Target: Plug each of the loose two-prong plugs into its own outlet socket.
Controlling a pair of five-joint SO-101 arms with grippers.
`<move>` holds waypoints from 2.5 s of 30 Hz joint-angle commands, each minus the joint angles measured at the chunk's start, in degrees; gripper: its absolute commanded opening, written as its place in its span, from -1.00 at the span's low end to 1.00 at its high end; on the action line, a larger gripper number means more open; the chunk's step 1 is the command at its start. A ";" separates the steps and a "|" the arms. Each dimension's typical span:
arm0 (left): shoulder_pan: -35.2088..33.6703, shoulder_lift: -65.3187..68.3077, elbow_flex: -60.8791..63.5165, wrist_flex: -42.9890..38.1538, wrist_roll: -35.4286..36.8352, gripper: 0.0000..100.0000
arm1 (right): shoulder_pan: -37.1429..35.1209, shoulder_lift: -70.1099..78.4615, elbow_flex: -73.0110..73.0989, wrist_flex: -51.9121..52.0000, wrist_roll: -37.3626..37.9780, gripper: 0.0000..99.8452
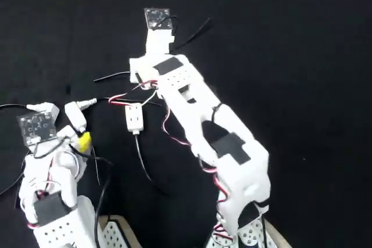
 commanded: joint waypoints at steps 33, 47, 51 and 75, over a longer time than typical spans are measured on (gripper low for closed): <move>3.03 -0.44 0.31 0.53 -2.46 -0.34 | 5.27 43.38 -78.46 44.92 -23.21 -0.98; 3.12 -0.44 0.40 0.44 -2.11 -0.34 | 4.31 38.11 -91.82 64.97 2.11 -0.98; 4.09 -0.44 0.40 0.44 -2.02 -0.34 | 1.76 34.33 -90.77 65.14 6.68 -0.98; 10.15 -0.44 2.95 -0.70 -2.20 -0.34 | 10.55 -63.16 34.33 54.68 29.19 -0.98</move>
